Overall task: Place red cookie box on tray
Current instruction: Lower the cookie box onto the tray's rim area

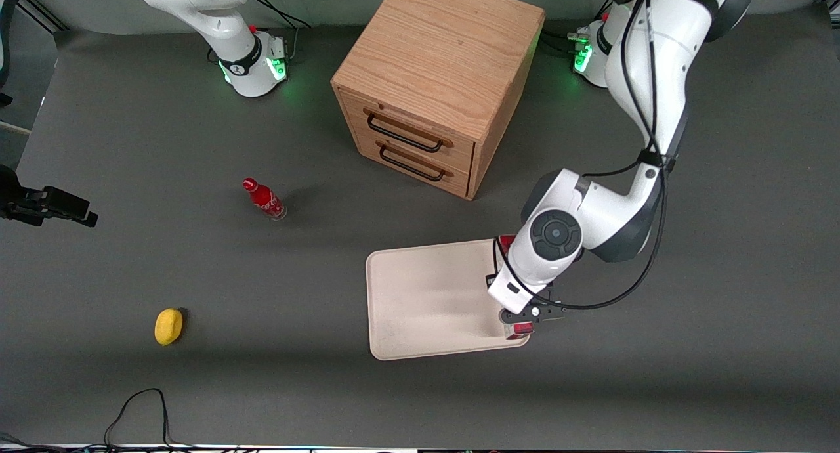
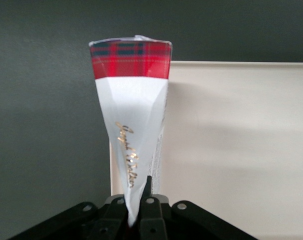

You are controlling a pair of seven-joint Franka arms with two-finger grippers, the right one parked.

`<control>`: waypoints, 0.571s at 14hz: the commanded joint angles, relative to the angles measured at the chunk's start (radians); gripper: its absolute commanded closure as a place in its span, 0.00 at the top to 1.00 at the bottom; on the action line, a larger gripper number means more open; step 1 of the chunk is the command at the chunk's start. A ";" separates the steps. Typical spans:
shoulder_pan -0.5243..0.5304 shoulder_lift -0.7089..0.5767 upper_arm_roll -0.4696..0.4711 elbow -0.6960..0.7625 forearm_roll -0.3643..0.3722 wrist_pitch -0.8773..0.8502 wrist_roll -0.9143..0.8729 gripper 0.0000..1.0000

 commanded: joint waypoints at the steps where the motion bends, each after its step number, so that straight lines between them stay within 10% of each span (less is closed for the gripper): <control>1: -0.024 0.025 0.017 0.016 0.023 0.017 -0.065 0.00; 6: -0.027 0.041 0.026 0.004 0.031 0.023 -0.067 0.00; 8: -0.027 0.044 0.028 0.002 0.033 0.034 -0.067 0.58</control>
